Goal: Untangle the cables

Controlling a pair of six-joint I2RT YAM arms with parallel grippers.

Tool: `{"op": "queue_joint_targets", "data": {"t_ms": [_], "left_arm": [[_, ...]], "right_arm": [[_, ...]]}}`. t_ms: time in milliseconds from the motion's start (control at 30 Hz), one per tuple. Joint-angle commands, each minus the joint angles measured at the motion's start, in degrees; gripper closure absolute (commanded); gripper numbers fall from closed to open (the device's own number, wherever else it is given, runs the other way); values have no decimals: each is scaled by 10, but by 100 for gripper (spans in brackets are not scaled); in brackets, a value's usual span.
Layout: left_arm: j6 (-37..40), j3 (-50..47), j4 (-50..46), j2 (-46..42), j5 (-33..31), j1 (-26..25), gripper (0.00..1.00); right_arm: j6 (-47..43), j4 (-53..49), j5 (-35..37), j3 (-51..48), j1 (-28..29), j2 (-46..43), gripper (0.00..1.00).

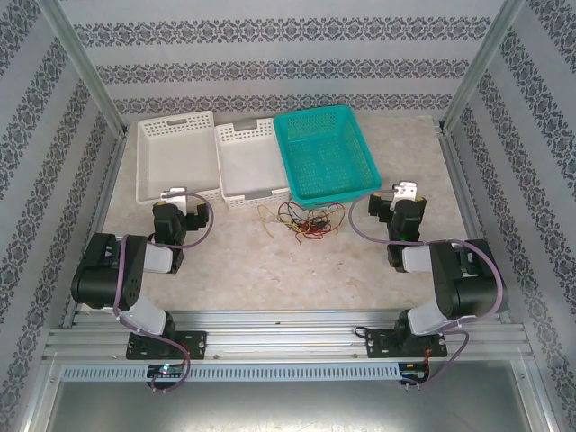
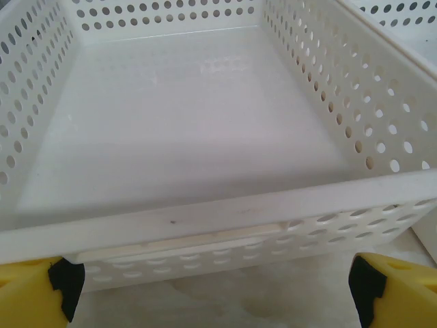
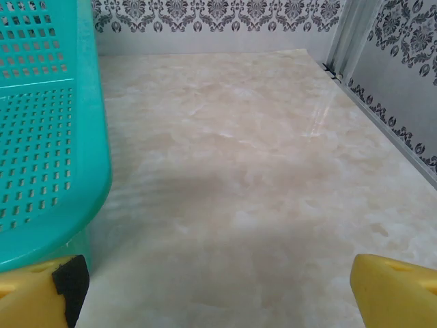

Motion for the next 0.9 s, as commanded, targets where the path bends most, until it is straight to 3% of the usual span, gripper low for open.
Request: {"op": "queue_joint_targets", "data": {"t_ms": [0, 867], "left_arm": [[7, 11, 2, -5, 16, -1, 0], [7, 11, 2, -5, 16, 0, 0]], "right_arm": [[2, 7, -12, 2, -3, -3, 2], [16, -12, 8, 0, -5, -24, 2]]}}
